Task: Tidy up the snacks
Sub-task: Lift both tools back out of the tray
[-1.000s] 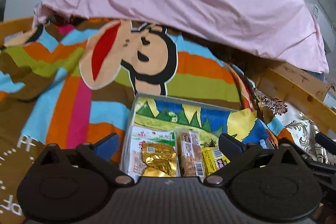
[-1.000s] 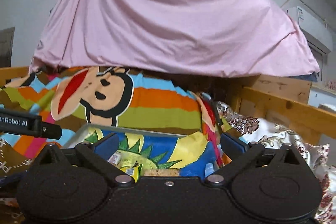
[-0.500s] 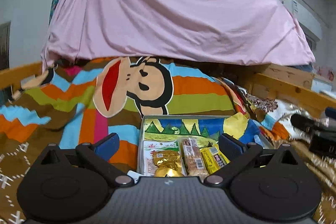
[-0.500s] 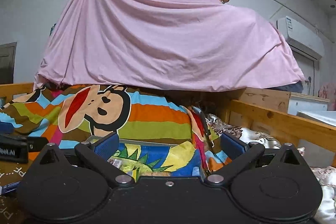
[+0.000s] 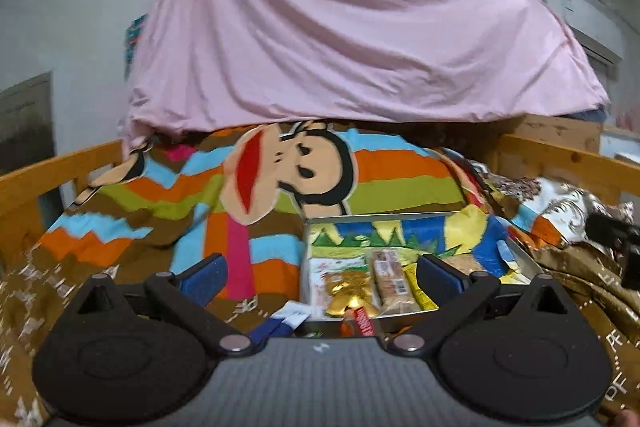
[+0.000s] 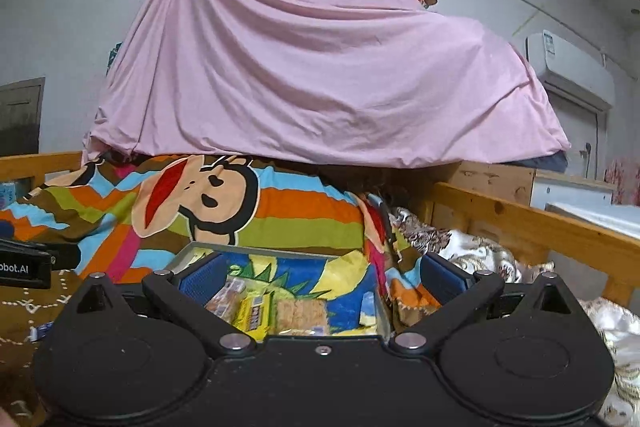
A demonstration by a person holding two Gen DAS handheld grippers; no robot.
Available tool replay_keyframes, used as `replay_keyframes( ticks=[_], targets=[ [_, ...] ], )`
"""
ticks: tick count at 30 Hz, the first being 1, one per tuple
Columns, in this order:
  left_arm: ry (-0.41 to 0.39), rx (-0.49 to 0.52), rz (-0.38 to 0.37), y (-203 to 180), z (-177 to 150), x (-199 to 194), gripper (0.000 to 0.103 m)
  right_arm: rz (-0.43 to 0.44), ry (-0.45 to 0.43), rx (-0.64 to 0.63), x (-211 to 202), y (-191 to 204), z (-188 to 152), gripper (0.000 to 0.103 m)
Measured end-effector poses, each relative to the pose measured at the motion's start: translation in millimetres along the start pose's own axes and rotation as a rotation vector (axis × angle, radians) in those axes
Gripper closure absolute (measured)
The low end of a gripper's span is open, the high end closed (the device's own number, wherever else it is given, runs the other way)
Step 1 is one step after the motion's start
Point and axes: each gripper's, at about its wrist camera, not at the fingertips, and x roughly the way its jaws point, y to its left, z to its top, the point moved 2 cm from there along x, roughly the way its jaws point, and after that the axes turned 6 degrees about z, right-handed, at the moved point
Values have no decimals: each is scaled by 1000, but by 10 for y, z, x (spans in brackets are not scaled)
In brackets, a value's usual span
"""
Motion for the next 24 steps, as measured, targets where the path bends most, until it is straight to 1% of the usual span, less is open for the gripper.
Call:
replay_keyframes(
  ticks=[4,8,12,15,19,24],
  targets=[
    [47,-66,31,159,-59,-132,0,21,20,11,-130,31,-31,1],
    [100,-108,79,281,-119,-240,0,49,69,31,-189,75,-97,1],
    [143,-123,150,365,-174,-301,0,89,123,23,-181,172,-180,1],
    [177,-136,184,427,-187,-286,0,120,156,8,-132,259,-229,1],
    [224,-133,204,451,-217,-219,0,154,209,-1,-57,359,-308,1],
    [272,-109,210,416,-246,-146,0,187,286,-6,43,454,-404,1]
  ],
)
